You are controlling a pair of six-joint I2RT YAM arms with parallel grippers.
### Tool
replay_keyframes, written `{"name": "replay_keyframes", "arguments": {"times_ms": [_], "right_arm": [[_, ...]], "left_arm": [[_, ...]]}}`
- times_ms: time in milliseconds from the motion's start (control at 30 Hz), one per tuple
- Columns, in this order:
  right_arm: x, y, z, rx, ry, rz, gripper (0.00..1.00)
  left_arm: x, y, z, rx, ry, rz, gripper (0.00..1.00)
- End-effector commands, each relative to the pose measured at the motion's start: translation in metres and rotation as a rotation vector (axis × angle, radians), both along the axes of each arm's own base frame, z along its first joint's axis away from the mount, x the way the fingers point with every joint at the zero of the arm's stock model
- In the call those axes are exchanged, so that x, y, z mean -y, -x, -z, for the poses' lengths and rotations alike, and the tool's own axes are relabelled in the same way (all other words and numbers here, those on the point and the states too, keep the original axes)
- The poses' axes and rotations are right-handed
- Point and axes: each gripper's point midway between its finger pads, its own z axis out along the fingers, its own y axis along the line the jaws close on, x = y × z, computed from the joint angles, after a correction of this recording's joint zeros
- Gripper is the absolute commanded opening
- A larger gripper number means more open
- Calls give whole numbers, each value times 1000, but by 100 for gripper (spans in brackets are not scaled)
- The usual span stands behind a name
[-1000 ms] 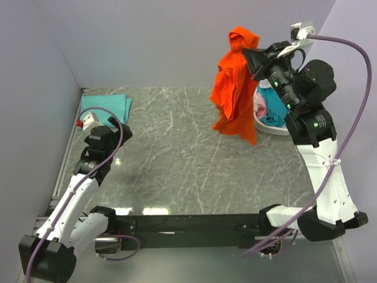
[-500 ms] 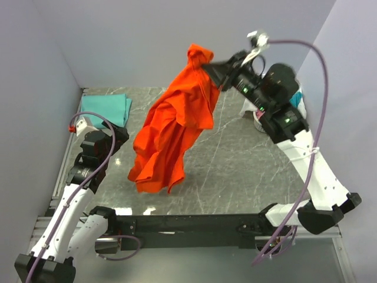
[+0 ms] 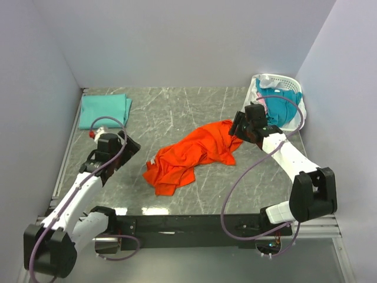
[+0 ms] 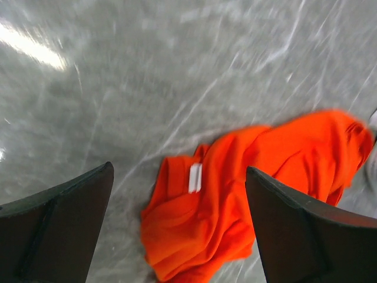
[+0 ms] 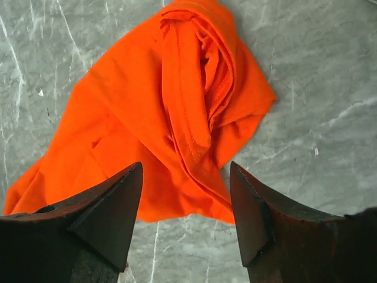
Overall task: Fold and stack the t-shirts
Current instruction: Move the tshirt to the center of the board, then flatten the tshirt out
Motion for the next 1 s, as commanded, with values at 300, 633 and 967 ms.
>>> {"name": "replay_keyframes", "arguments": {"times_ms": [300,633,967], "right_arm": [[-9,-4,-36,148,38,-126,68],[-19,-9,-21,92,35,-164,68],[-36,-14,6,4,70,-226,68]], "left_arm": [[58,47,57,-182,219,253,87],[70,62,64,-166,268,300,47],[79,51,73,-193,272,342,1]]}}
